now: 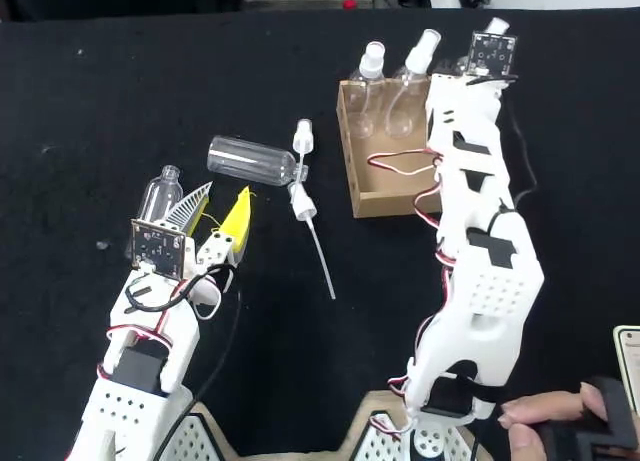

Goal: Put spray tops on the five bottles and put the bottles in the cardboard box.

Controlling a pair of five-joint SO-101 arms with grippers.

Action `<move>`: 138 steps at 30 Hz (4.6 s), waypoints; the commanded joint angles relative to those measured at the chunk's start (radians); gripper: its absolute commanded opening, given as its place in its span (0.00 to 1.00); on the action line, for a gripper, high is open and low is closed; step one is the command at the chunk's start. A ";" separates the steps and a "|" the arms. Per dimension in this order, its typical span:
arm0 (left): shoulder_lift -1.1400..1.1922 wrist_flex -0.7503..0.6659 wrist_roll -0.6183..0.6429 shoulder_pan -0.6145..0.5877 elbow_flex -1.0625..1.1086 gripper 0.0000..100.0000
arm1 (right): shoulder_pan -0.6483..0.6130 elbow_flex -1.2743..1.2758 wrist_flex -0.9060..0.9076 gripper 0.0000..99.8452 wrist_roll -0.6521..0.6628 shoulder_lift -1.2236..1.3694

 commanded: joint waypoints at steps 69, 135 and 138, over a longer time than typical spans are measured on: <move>-0.011 -0.017 -0.008 0.010 0.022 0.17 | -0.026 0.074 0.005 0.26 -0.006 -0.108; -0.011 -0.017 -0.008 0.010 0.022 0.17 | -0.021 0.289 0.011 0.33 -0.008 -0.331; -0.011 -0.017 -0.008 0.010 0.022 0.17 | -0.021 0.303 0.011 0.33 -0.008 -0.335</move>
